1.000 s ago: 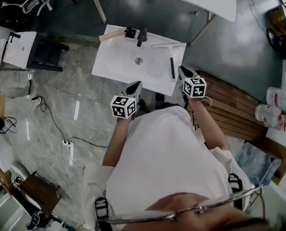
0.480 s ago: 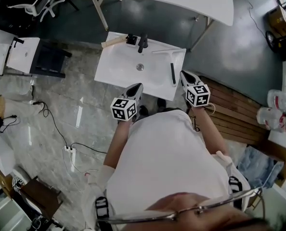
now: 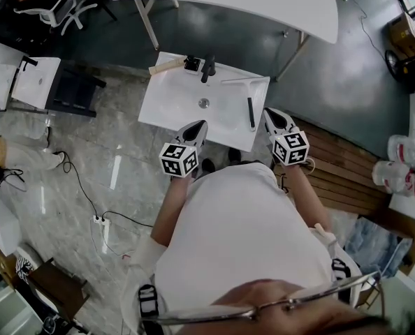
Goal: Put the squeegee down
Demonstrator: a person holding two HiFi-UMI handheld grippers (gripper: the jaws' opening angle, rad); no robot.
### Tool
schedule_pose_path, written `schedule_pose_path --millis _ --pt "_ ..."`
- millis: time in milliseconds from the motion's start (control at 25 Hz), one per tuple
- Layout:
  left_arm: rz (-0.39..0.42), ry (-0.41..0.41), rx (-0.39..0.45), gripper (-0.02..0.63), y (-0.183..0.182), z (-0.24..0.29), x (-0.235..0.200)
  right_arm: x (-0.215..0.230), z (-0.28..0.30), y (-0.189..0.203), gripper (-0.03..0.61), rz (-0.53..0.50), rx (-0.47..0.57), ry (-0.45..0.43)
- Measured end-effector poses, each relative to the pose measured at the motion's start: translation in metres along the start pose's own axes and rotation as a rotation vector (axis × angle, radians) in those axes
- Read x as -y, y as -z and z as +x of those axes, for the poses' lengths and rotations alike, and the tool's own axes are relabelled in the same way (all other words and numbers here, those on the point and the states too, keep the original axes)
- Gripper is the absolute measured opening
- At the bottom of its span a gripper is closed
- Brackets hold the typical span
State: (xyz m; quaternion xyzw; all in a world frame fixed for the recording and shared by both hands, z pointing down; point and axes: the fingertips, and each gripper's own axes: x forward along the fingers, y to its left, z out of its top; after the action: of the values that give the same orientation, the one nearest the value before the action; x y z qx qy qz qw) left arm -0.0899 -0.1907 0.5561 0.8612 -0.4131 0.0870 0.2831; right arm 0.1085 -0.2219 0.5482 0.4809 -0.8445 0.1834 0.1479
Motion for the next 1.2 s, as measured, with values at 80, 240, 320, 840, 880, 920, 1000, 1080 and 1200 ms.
schedule_pose_path --millis 80,240,320,840,880,920,1000,1080,1200 --pt "0.004 -0.003 0.009 0.005 -0.004 -0.001 0.000 -0.002 -0.004 0.000 0.006 -0.017 0.008 -0.001" --pt "-0.002 -0.012 0.019 0.005 -0.007 -0.003 -0.003 -0.005 -0.009 -0.002 0.005 -0.049 0.026 -0.005" --pt "-0.004 -0.014 0.020 0.005 -0.006 -0.004 -0.006 -0.006 -0.009 -0.004 0.005 -0.051 0.037 -0.003" --pt "-0.012 -0.018 0.019 0.005 -0.008 -0.006 -0.008 -0.006 -0.008 -0.007 0.005 -0.018 0.043 -0.003" --pt "-0.013 -0.019 0.019 0.005 -0.007 -0.006 -0.008 -0.006 -0.008 -0.007 0.005 -0.014 0.044 -0.003" --pt "-0.014 -0.020 0.020 0.005 -0.007 -0.006 -0.008 -0.006 -0.008 -0.007 0.005 -0.010 0.045 -0.003" --pt "-0.019 -0.021 0.020 0.005 -0.006 -0.006 -0.008 -0.006 -0.008 -0.007 0.005 -0.005 0.045 -0.002" --pt "-0.023 -0.022 0.022 0.005 -0.006 -0.007 -0.009 -0.006 -0.007 -0.007 0.005 -0.002 0.044 0.000" --pt "-0.024 -0.022 0.025 0.005 -0.006 -0.007 -0.011 -0.006 -0.006 -0.007 0.005 0.000 0.048 0.001"
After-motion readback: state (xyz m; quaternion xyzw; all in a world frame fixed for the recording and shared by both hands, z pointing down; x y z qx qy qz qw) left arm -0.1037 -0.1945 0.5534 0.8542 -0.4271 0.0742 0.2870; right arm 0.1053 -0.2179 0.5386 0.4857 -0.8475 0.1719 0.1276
